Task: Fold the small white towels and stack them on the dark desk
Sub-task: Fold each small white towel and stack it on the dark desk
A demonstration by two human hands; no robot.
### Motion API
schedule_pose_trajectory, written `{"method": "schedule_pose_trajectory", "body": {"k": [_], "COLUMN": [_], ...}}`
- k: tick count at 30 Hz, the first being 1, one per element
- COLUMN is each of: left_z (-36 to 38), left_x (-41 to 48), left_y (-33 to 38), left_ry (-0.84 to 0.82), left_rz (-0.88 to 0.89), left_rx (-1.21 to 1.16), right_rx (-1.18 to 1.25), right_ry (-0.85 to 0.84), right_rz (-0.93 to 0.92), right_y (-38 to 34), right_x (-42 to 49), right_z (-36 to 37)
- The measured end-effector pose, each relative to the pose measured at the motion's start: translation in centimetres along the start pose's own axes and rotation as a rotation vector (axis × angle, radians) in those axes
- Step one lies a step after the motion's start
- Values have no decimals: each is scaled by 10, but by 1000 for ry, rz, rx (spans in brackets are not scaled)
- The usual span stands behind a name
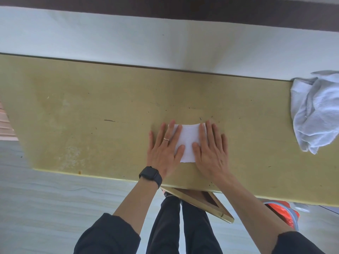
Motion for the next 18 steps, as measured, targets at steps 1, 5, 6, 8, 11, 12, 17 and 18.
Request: {"method": "schedule_pose_trajectory", "body": {"k": [1,5,6,8,11,12,17,18], "left_z": [0,4,2,-11,-28,-28,-23,-21], "left_x": [-2,-29,-37,-51,-63,-66,-59,-57], "left_y": [0,7,11,17,11,8,9,8], "left_ry": [-2,-25,-27,7,14,-9,-117,-134], "left_rz": [7,9,-7,-98,-495,-641,-849,-869], "left_rx": [11,-15,-41,-111,-313,-384,-475,-495], "right_rx": [-8,-10,1,88,331,395,490,508], "right_ry": [-10,2,10,-2,-27,-27,-125,-149], "right_rz": [3,45,59,138,376,459,609,611], "right_y": [0,-6,-9,-11,-3,0,0,-1], "right_x": [-3,-34,-44,-59,-68,-68,-53,-49], "right_z": [1,-6,-10,-20,-30,-32,-33,-32]}}
Point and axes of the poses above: each hand's wrist, its own x-axis towards the middle knuckle, its own z-axis out of the palm, y = z × x, the point moved 7 cm from there along x, towards the middle knuckle, and after that the axes turned 1 degree about z, right-handed, at the moved point
